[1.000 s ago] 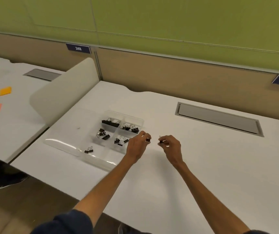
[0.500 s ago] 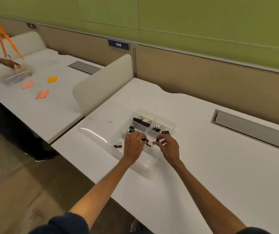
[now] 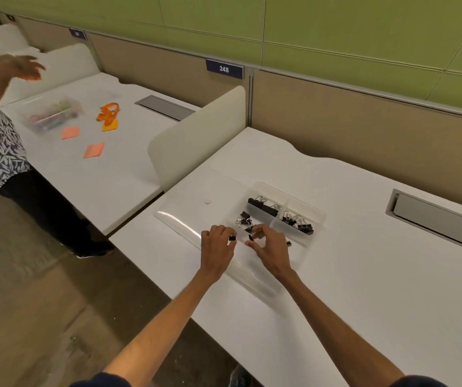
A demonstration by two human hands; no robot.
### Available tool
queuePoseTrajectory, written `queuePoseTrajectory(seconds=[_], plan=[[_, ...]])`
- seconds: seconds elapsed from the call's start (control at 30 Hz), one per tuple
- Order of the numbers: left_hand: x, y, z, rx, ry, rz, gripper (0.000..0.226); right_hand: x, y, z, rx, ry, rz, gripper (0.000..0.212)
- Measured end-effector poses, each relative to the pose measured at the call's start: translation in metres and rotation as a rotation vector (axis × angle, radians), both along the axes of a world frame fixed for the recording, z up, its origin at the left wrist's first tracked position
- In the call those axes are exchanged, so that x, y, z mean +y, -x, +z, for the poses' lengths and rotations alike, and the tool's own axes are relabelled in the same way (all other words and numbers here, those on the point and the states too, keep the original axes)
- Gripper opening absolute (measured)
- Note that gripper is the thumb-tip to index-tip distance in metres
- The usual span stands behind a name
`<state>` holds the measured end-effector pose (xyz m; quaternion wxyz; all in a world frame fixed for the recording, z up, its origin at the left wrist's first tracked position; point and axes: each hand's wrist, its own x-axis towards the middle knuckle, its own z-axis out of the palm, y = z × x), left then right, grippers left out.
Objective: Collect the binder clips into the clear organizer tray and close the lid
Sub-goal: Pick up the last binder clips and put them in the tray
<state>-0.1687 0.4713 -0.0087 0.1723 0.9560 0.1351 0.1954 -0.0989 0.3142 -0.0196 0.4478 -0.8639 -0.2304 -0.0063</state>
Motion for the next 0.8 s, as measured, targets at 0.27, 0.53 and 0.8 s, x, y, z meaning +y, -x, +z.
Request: queuePoseTrajectory(seconds=[0.27, 0.53, 0.8], plan=[[0.02, -0.002, -0.012, 0.012, 0.008, -0.056, 0.018, 0.02, 0.004, -0.006, -0.032, 0.117, 0.014, 0.034], [0.024, 0.008, -0.017, -0.021, -0.013, -0.134, 0.033, 0.011, 0.02, -0.006, -0.126, 0.176, -0.011, 0.028], [-0.009, 0.018, -0.015, -0.044, -0.025, -0.183, 0.03, -0.022, 0.032, -0.004, -0.171, 0.156, -0.124, 0.021]])
